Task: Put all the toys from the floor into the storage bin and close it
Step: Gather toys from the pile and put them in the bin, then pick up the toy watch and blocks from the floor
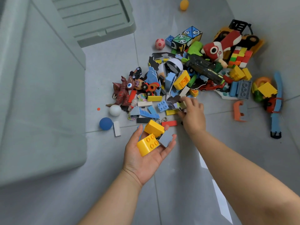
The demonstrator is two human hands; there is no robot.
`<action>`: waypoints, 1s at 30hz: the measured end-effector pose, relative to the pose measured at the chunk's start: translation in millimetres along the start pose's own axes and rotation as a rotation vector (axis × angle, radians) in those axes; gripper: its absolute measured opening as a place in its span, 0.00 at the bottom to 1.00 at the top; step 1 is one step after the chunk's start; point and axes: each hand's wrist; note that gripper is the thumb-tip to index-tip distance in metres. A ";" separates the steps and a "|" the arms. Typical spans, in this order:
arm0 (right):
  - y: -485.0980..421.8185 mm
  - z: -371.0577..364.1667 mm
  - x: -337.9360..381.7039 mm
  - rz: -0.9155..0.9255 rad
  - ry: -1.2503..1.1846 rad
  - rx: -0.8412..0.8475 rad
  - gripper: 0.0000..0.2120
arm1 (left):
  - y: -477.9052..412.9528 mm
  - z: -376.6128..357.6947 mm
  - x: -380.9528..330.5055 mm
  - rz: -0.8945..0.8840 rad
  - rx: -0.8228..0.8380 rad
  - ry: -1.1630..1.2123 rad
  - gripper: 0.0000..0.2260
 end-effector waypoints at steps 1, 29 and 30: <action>0.6 1.0 -2.1 -0.064 -0.123 -0.073 0.15 | 1.9 -2.2 -0.5 -0.007 0.009 0.007 0.30; 113.1 50.7 415.7 -0.078 -0.785 0.898 0.19 | 265.9 -39.5 -200.2 -0.921 -0.507 -0.280 0.22; 111.3 63.2 406.9 -0.040 -0.821 0.926 0.19 | 266.6 -45.9 -194.3 -0.961 -0.408 -0.252 0.19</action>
Point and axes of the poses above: each hand's wrist, its own y-axis away from the middle knuckle, its own z-axis out of the back of the hand, x = y × z, and after that the axes turned 1 degree about z, right-handed
